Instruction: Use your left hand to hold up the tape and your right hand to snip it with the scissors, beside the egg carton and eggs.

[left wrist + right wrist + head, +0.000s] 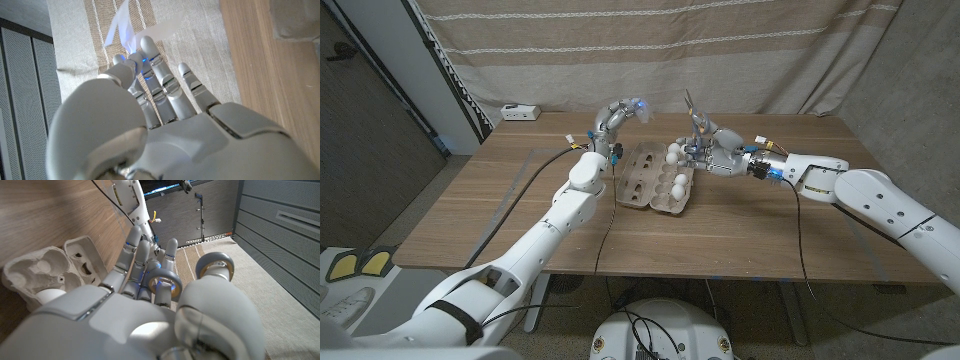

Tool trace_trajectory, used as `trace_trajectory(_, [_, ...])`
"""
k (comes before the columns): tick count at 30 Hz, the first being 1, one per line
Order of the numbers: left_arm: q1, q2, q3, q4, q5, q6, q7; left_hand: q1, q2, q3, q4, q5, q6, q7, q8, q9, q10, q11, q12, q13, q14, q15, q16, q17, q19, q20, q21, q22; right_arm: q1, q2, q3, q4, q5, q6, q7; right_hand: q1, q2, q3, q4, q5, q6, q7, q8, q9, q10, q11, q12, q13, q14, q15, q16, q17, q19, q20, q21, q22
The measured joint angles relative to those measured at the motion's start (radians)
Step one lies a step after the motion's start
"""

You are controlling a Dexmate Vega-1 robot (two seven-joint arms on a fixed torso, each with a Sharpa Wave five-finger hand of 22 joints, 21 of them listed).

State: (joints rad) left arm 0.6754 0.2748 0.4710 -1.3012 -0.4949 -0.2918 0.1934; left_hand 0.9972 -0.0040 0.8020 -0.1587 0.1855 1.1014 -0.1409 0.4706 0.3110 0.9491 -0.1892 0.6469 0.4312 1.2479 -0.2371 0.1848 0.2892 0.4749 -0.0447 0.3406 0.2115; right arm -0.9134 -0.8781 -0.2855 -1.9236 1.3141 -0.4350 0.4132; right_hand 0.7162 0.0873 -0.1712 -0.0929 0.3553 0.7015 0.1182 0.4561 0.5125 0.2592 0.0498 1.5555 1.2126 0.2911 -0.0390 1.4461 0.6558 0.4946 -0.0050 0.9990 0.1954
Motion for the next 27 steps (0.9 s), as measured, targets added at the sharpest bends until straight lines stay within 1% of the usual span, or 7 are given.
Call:
trace_trajectory(6, [-0.011,-0.007,0.0,0.009,-0.041,0.022,-0.039,-0.004,0.004,0.003,0.003,0.0,0.0,0.0,0.004,0.003,0.0,0.0,0.0,0.0,-0.058,-0.001,-0.008,-0.03,-0.004,-0.004,0.004,0.0,-0.008,-0.001,0.003,-0.003,0.002,0.007,0.0,0.0,0.0,0.0,0.0,0.0,0.0,0.0,-0.005,0.0,0.0,0.0,0.0,0.0,0.0,0.0,0.0,0.0,0.0,0.0,0.0,0.0])
trace_trajectory(14, [-0.022,-0.019,0.001,0.023,-0.087,0.045,-0.079,-0.012,0.011,0.004,0.004,0.0,-0.013,0.009,0.004,0.007,-0.004,-0.004,0.0,0.0,-0.086,0.004,-0.008,-0.05,-0.007,-0.001,0.004,0.0,-0.014,-0.001,0.003,-0.004,0.002,0.011,0.004,0.0,0.0,0.0,0.0,0.0,0.0,0.0,-0.007,0.0,0.0,0.0,-0.001,0.002,0.0,0.0,0.0,0.0,0.0,0.0,0.008,0.0])
trace_trajectory(19, [-0.025,-0.027,0.001,0.029,-0.11,0.056,-0.095,-0.012,0.011,0.005,0.005,0.0,-0.027,0.023,0.004,0.016,-0.004,-0.004,0.0,0.0,-0.094,0.01,-0.008,-0.061,-0.007,0.0,0.011,0.0,-0.014,-0.002,0.001,-0.005,0.003,0.011,0.006,0.0,0.0,0.0,0.0,0.0,0.0,0.0,-0.009,0.0,0.0,0.0,-0.001,0.003,0.0,0.0,0.0,0.0,0.0,0.0,0.008,0.0])
trace_trajectory(22, [-0.027,-0.034,0.001,0.034,-0.122,0.059,-0.103,-0.023,0.023,0.01,0.01,-0.001,-0.05,0.036,0.004,0.027,-0.011,-0.011,0.0,0.0,-0.094,0.01,-0.008,-0.073,-0.007,0.0,0.012,0.0,-0.015,-0.002,0.0,-0.005,0.003,0.011,0.007,0.0,0.0,0.0,0.0,0.0,0.0,0.0,-0.011,0.003,0.0,0.0,-0.001,0.003,0.002,-0.002,-0.002,0.0,0.0,0.0,0.008,0.0])
trace_trajectory(25, [-0.027,-0.039,0.002,0.038,-0.132,0.059,-0.111,-0.036,0.035,0.004,0.016,-0.001,-0.079,0.046,0.004,0.042,-0.03,-0.015,0.003,0.001,-0.094,0.01,-0.008,-0.083,-0.007,0.0,0.018,0.0,-0.015,-0.004,-0.002,-0.006,0.003,0.011,0.008,0.0,0.0,0.0,0.0,0.0,0.0,0.0,-0.013,0.003,0.0,0.0,-0.001,0.003,0.004,-0.004,-0.004,0.0,0.0,0.0,0.008,0.0])
trace_trajectory(26, [-0.027,-0.04,0.002,0.04,-0.135,0.058,-0.116,-0.039,0.039,0.003,0.017,-0.001,-0.086,0.05,0.004,0.049,-0.042,-0.013,0.044,0.001,-0.094,0.01,-0.006,-0.087,-0.007,0.0,0.018,-0.001,-0.015,-0.004,-0.002,-0.006,0.003,0.011,0.009,0.0,0.0,0.0,0.0,0.0,0.0,0.0,-0.013,0.002,0.0,0.0,-0.001,0.003,0.004,-0.004,-0.004,0.0,0.0,0.0,0.008,0.0])
trace_trajectory(27, [-0.027,-0.041,0.002,0.04,-0.135,0.058,-0.116,-0.04,0.04,0.003,0.017,-0.001,-0.095,0.055,0.004,0.055,-0.049,-0.013,0.047,0.001,-0.094,0.01,-0.003,-0.089,-0.007,0.0,0.018,-0.002,-0.015,-0.004,-0.002,-0.006,0.003,0.011,0.009,0.0,0.0,0.0,0.0,0.0,0.0,0.0,-0.013,0.002,0.0,0.0,-0.001,0.003,0.004,-0.004,-0.004,0.0,0.0,0.0,0.008,0.0])
